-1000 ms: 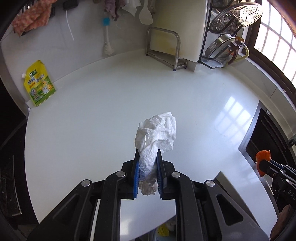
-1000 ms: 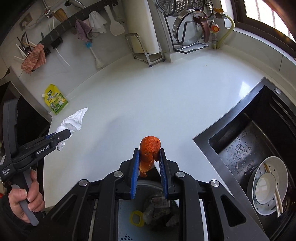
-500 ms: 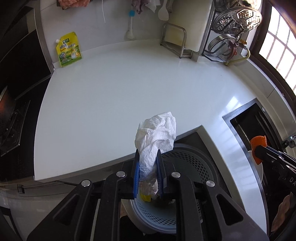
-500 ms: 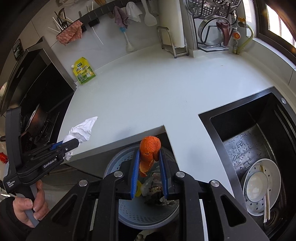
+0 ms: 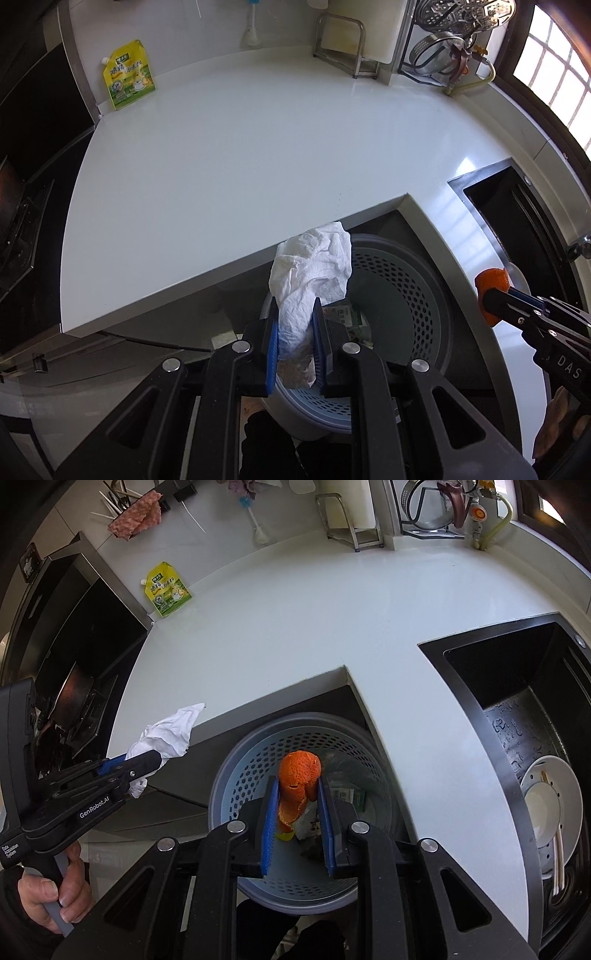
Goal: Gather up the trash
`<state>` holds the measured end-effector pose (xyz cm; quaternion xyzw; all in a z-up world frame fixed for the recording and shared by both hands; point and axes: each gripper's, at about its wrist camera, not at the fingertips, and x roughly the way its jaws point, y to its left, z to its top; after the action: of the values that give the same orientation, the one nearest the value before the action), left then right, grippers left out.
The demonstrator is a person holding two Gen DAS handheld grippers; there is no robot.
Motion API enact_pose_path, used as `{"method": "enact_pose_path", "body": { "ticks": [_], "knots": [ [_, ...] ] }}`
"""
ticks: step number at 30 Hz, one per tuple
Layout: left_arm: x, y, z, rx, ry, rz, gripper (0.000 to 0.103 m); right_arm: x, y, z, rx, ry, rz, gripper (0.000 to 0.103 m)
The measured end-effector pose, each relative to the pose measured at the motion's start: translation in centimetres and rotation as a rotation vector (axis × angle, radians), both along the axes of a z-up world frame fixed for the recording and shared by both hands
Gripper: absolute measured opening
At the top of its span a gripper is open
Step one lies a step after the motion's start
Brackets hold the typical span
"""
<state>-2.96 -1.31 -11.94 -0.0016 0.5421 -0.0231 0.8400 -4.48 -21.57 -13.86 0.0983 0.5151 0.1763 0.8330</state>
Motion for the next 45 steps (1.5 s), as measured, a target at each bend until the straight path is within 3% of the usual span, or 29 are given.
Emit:
{"method": "enact_pose_path", "body": {
  "ticks": [17, 19, 21, 24, 45],
  "knots": [
    [-0.2, -1.3, -1.8, -0.019, 0.076, -0.079, 0.021, -0.4, 0.9, -1.9, -0.005, 0.063, -0.032, 0.023],
    [-0.2, -1.3, -1.5, -0.016, 0.068, -0.078, 0.03, -0.5, 0.7, -1.7, -0.001, 0.058, -0.038, 0.024],
    [-0.4, -1.2, -1.2, -0.019, 0.057, -0.075, 0.041, -0.7, 0.5, -1.4, -0.002, 0.047, -0.049, 0.037],
    [-0.6, -1.2, -0.7, -0.01, 0.038, -0.068, 0.052, -1.1, 0.1, -0.6, 0.008, 0.026, -0.062, 0.041],
    [-3.1, -1.7, 4.3, 0.037, -0.1, -0.016, 0.084, -3.8, -1.1, 3.5, 0.024, -0.073, -0.064, 0.057]
  ]
}}
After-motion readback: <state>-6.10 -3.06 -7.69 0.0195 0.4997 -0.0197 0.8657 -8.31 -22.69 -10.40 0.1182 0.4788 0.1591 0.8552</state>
